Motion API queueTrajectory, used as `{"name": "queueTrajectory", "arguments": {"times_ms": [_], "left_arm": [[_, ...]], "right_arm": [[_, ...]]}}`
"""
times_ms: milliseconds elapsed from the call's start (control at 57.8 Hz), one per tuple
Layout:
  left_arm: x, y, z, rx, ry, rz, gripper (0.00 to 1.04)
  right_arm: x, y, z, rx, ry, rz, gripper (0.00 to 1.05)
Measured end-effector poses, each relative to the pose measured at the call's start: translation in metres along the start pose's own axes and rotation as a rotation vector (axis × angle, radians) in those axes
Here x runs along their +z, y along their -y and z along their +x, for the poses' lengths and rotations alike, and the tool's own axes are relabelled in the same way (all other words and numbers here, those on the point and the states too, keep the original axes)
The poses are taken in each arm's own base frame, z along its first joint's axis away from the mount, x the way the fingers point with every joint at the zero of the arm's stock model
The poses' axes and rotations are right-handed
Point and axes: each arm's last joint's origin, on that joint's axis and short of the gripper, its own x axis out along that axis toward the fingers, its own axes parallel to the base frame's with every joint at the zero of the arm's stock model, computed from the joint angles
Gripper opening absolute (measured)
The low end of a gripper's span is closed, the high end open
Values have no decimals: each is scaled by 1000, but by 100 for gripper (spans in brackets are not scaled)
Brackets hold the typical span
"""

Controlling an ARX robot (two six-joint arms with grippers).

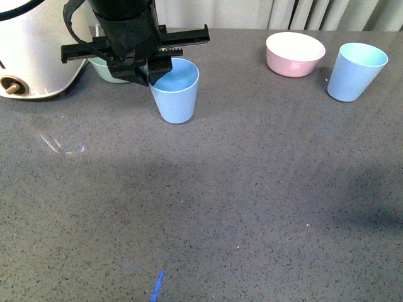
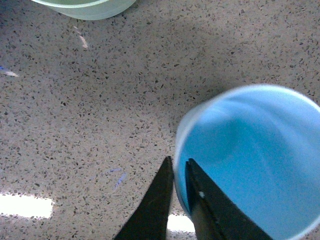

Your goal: Stack blue cups with both arms

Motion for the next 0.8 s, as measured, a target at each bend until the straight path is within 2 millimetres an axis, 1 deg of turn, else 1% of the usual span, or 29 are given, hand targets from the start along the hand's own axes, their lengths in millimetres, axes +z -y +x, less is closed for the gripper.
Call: {"name": "queueTrajectory", "arguments": {"times_ms": [86,329,432,519,657,796], "left_arm": [[-3,4,-8,-7,-3,5,2],[-14,26,-35,-72,-3,16,2],[-26,33,-47,-109,-6,16,2],[-41,41,-57,-141,-13,19,2],[-58,54,-62,-182,-30,25,2],[-66,63,-61,-205,-37,27,2]], "right_arm": [[0,0,0,0,0,0,96],[0,0,0,0,0,0,96],[0,0,0,0,0,0,96],[0,0,0,0,0,0,96],[0,0,0,0,0,0,96],[0,0,0,0,0,0,96]]}}
